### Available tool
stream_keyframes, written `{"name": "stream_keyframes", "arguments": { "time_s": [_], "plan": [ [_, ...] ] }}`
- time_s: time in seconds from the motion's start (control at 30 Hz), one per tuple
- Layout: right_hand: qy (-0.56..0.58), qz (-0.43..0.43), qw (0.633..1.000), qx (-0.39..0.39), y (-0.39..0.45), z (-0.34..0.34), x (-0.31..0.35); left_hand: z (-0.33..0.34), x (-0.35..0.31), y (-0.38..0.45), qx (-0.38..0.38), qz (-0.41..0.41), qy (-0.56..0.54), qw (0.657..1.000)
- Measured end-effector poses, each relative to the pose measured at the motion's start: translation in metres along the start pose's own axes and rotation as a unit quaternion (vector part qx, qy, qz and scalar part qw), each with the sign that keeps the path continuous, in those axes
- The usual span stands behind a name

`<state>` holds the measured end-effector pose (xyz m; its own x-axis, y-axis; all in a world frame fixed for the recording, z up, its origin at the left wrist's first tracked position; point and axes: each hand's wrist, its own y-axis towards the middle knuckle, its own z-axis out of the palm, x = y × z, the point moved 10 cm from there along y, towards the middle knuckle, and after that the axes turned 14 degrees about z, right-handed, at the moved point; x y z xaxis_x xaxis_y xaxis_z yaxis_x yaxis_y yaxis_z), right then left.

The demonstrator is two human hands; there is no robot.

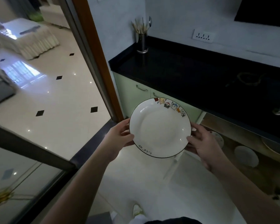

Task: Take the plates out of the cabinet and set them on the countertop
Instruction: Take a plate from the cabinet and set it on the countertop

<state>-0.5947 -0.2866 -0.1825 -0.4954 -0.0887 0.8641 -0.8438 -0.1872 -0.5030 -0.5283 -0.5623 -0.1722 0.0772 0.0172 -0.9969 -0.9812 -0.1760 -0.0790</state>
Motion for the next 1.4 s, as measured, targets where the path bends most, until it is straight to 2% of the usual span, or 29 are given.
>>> {"name": "stream_keyframes", "arguments": {
  "time_s": [0.23, 0.53, 0.73, 1.03, 1.4],
  "plan": [
    [0.022, 0.017, 1.0, 0.0, 0.03, 0.063, 0.017, -0.067, 0.013, 0.048, 0.011, -0.018, -0.022, 1.0],
    [0.057, 0.033, 0.998, -0.001, 0.111, 0.083, 0.038, -0.086, 0.024, 0.137, 0.032, -0.044, -0.041, 0.998],
    [0.056, 0.043, 0.997, -0.005, 0.178, 0.109, 0.07, -0.117, 0.009, 0.202, 0.01, -0.061, 0.009, 0.998],
    [0.035, 0.081, 0.996, 0.017, 0.253, 0.167, 0.104, -0.174, 0.004, 0.259, -0.02, -0.075, -0.02, 0.997],
    [0.039, 0.084, 0.993, -0.069, 0.344, 0.218, 0.128, -0.235, 0.021, 0.388, 0.033, -0.085, 0.005, 0.996]
  ]
}}
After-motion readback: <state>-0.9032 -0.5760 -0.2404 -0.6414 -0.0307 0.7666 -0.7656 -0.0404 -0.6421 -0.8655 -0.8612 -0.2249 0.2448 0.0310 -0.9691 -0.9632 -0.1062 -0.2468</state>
